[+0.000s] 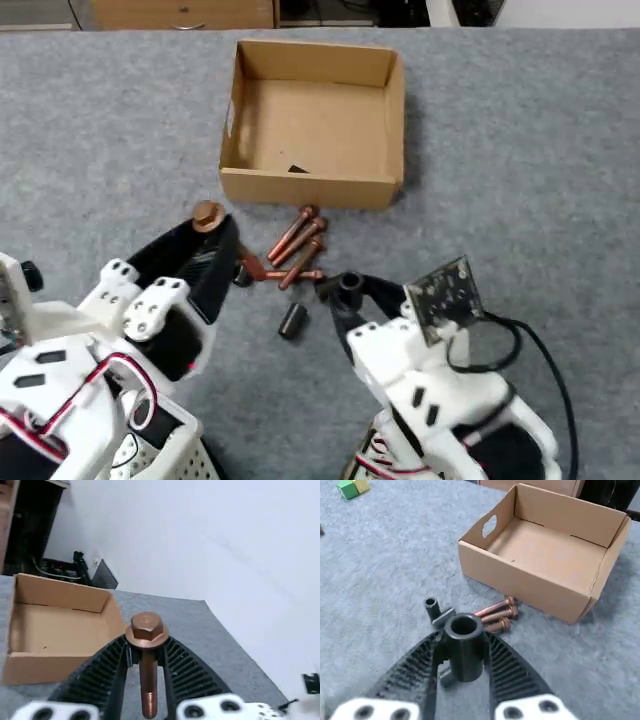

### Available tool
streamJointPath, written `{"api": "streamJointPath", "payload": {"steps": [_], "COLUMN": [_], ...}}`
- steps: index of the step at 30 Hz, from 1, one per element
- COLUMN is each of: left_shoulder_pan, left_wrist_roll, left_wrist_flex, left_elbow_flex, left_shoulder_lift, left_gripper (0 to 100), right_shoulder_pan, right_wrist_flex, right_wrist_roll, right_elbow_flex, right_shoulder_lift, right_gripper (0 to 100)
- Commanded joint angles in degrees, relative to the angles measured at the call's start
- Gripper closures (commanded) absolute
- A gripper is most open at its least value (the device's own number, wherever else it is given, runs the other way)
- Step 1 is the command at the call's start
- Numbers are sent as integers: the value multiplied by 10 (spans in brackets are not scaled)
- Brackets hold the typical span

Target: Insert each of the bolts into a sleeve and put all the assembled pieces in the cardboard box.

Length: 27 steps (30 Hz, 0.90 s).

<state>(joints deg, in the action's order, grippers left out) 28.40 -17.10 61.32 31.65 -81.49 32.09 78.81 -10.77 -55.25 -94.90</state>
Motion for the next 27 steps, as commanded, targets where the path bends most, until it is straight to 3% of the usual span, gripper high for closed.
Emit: {"api": "streamJointPath", "payload": {"steps": [1, 8, 27], "left_shoulder_pan": [15, 52, 74], "left_wrist_roll": [4, 36, 42], "left_wrist_flex": [-47, -137, -53], "left_elbow_flex": [21, 92, 103], "left_shoulder_lift": [-4, -6, -6], "left_gripper": [981, 981, 981], "right_shoulder_pan": [39, 112, 153], "right_wrist_flex": [-67, -142, -153], "right_wrist_roll": [-1, -29, -26], "right_elbow_flex": [-39, -80, -89], "right_shoulder_lift": [0, 4, -1], "right_gripper": [997, 997, 997]}}
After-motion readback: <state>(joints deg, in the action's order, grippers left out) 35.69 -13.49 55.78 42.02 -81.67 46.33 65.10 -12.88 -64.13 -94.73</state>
